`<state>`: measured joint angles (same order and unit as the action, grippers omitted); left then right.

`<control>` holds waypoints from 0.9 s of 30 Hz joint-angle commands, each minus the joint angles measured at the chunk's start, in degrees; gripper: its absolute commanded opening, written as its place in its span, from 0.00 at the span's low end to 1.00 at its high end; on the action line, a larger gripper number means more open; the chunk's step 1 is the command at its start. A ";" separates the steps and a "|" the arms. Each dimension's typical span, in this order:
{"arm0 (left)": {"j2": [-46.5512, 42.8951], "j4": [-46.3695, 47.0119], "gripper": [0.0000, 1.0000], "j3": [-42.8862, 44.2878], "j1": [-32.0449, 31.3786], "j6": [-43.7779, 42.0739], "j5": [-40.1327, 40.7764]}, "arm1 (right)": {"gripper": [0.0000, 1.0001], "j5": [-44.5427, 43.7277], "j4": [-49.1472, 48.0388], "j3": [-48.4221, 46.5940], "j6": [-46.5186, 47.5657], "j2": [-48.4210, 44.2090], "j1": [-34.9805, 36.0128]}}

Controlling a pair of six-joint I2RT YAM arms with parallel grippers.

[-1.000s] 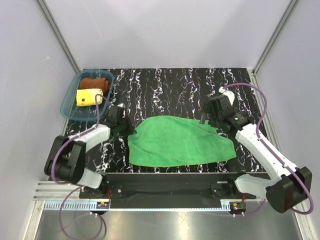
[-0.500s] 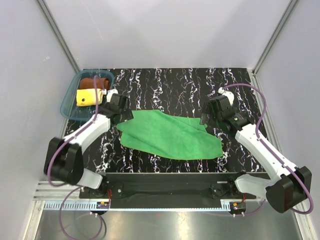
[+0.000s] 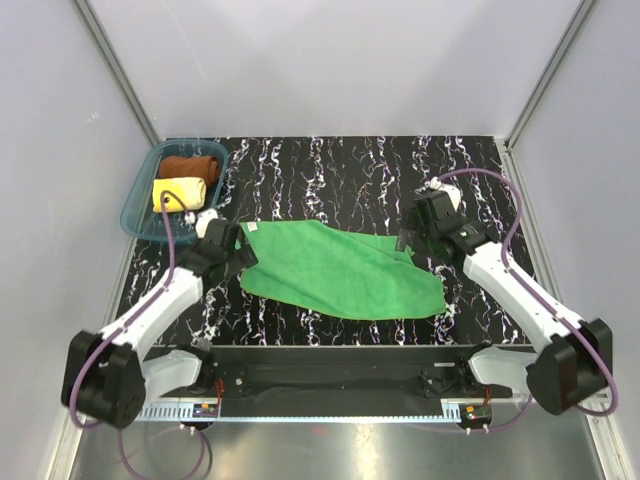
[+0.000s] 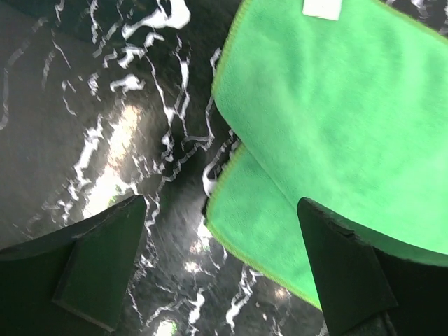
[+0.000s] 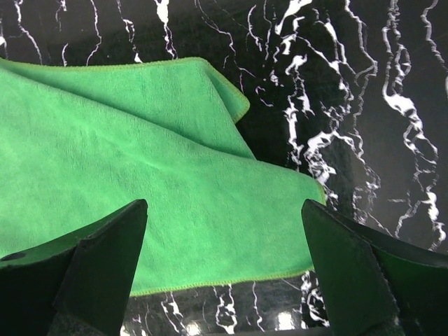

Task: Roll the towels
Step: Flatten the towel

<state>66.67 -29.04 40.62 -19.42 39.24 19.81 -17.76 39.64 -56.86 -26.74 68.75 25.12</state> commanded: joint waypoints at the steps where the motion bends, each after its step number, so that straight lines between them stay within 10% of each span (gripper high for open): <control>1: -4.53 1.62 0.93 -3.79 -0.27 3.64 -4.25 | 1.00 2.98 -3.68 -3.68 1.34 4.45 -2.26; 8: -1.46 12.15 0.73 -14.51 2.45 8.48 -19.09 | 1.00 7.65 -5.45 -8.44 2.22 13.86 -7.72; 17: 1.26 14.45 0.36 -15.75 3.69 6.72 -17.36 | 0.99 10.38 -7.29 -7.65 2.04 15.18 -8.69; 22: 1.27 14.10 0.00 -15.92 4.39 6.37 -17.09 | 0.99 10.46 -7.91 -7.21 2.04 15.10 -9.39; 27: -1.36 9.02 0.00 -15.66 4.39 7.60 -16.82 | 0.98 14.67 -9.75 -8.53 2.48 19.39 -11.76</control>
<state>67.11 -14.94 25.76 -15.27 46.48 2.76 -6.35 33.08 -63.02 -25.30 85.32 14.83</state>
